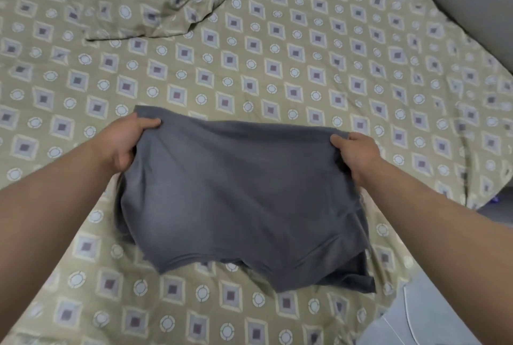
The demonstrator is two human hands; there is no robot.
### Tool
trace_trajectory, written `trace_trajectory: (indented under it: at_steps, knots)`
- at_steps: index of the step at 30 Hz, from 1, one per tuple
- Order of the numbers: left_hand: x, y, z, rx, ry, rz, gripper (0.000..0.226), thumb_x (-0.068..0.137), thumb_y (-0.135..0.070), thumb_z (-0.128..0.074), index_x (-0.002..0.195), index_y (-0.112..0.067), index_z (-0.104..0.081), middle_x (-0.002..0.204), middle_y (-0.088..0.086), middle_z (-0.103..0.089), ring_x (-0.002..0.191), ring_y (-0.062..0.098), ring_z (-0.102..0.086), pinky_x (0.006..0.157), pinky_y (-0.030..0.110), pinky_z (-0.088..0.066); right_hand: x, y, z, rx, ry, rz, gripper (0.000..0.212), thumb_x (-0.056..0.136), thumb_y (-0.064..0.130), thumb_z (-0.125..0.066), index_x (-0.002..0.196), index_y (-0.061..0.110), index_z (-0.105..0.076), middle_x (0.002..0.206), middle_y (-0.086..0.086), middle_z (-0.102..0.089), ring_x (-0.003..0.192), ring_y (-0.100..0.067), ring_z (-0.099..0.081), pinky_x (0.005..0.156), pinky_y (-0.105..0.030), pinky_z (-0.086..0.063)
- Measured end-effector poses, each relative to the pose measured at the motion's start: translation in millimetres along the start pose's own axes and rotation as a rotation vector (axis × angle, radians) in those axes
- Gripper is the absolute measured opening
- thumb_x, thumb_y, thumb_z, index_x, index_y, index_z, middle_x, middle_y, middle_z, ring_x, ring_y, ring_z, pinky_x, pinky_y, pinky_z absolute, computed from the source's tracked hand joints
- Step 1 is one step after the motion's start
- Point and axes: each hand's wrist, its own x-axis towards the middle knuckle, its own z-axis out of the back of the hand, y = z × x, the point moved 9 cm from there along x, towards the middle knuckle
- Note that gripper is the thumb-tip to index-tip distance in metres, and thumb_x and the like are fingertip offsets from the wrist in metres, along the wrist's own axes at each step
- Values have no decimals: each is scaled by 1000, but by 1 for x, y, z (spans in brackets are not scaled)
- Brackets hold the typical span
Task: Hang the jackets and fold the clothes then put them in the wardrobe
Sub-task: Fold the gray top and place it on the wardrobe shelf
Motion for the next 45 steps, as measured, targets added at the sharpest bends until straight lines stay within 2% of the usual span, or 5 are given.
trace_trajectory:
  at_steps: [12, 24, 32, 37, 45]
  knots:
    - [-46, 34, 38, 635, -389, -141, 66, 69, -70, -70, 101, -12, -61, 98, 7, -66, 91, 33, -64, 80, 46, -52, -54, -64, 22, -297, -140, -31, 69, 79, 61, -69, 120, 7, -57, 112, -9, -62, 102, -34, -61, 83, -39, -48]
    - [-116, 141, 33, 195, 161, 490, 47, 79, -21, -72, 120, 0, -63, 110, 25, -71, 95, 42, -70, 81, 45, -55, -111, -154, 36, 416, 225, -363, 23, 91, 7, -66, 114, 8, -68, 104, -19, -75, 89, -38, -74, 65, -42, -60]
    - [-158, 97, -37, 1108, -462, -553, 59, 78, -35, -70, 127, -6, -55, 131, 23, -52, 121, 42, -48, 101, 49, -41, -140, -133, 27, 496, 500, -332, 61, 72, 3, -70, 130, 22, -61, 124, -19, -68, 111, -42, -66, 98, -55, -50]
    - [-160, 129, -180, 997, 256, -675, 64, 102, -41, -42, 158, -25, -14, 160, -13, 3, 150, 8, -1, 121, 24, -6, -176, -74, -3, 462, 561, -130, 61, 82, -13, -52, 127, 28, -59, 115, -18, -71, 104, -41, -69, 81, -52, -60]
    - [-107, 91, -155, -433, 209, 169, 72, 96, -70, -27, 108, -12, -69, 103, 17, -68, 84, 29, -64, 76, 36, -54, -237, -16, -124, -131, 805, 294, 79, 71, 6, -57, 135, 51, -46, 108, 23, -66, 100, -2, -64, 81, -24, -55]
